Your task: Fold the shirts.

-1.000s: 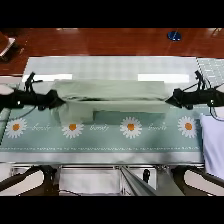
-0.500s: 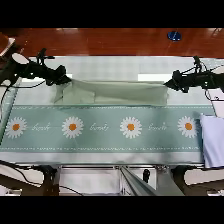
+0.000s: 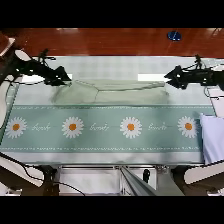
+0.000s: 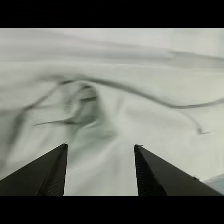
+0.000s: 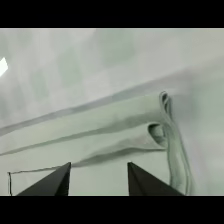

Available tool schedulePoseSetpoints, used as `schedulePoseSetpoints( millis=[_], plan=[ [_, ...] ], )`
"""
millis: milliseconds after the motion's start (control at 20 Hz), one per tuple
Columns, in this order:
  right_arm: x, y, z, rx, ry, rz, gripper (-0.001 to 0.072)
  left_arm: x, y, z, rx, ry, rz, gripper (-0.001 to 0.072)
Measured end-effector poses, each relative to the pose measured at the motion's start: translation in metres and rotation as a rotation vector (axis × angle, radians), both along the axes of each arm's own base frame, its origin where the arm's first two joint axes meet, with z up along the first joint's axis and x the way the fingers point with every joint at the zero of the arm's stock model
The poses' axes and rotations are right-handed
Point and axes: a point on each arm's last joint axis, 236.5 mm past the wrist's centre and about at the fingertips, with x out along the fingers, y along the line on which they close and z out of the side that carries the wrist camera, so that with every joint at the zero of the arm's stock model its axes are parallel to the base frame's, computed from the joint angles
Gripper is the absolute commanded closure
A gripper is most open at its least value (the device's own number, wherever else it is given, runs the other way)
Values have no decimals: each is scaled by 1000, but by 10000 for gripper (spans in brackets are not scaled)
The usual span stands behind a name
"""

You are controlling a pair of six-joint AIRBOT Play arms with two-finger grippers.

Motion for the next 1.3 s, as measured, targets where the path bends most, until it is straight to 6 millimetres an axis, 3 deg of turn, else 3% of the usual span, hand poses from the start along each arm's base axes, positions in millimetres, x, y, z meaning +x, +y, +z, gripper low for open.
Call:
schedulePoseSetpoints(
  millis=[150,250,350,450,600,750,800,850,900,950,1000,1150,1300],
  plan=[
    [-21,-34,5,-56,33,-15,302,-6,50,37,102,-59,68,198],
    [-37,-50,-4,-93,84,-40,302,-11,63,66,130,-148,122,198],
    [-49,-54,-19,-100,128,-68,302,-23,57,92,129,-252,156,199],
    [-53,-50,-35,-95,162,-78,302,-39,38,107,124,-337,153,200],
    [-55,-26,-57,-59,202,-51,302,-63,7,117,120,-420,109,200],
    [-50,7,-65,15,204,-17,310,-75,-23,121,104,-460,53,200],
    [-49,16,-68,26,204,-1,365,-77,-32,122,97,-469,36,201],
    [-49,25,-70,33,205,13,561,-77,-41,122,93,-480,21,202],
    [-50,30,-73,29,209,30,690,-78,-48,121,89,-483,6,209],
    [-50,34,-72,22,207,44,689,-79,-55,120,86,-487,-8,364],
    [-51,37,-67,15,195,60,689,-78,-63,119,77,-490,-18,695],
    [-55,36,-33,-60,136,108,689,-82,-82,113,57,-478,-56,685],
    [-84,22,9,-221,104,174,689,-87,-111,108,4,-461,-94,686]
  ],
)
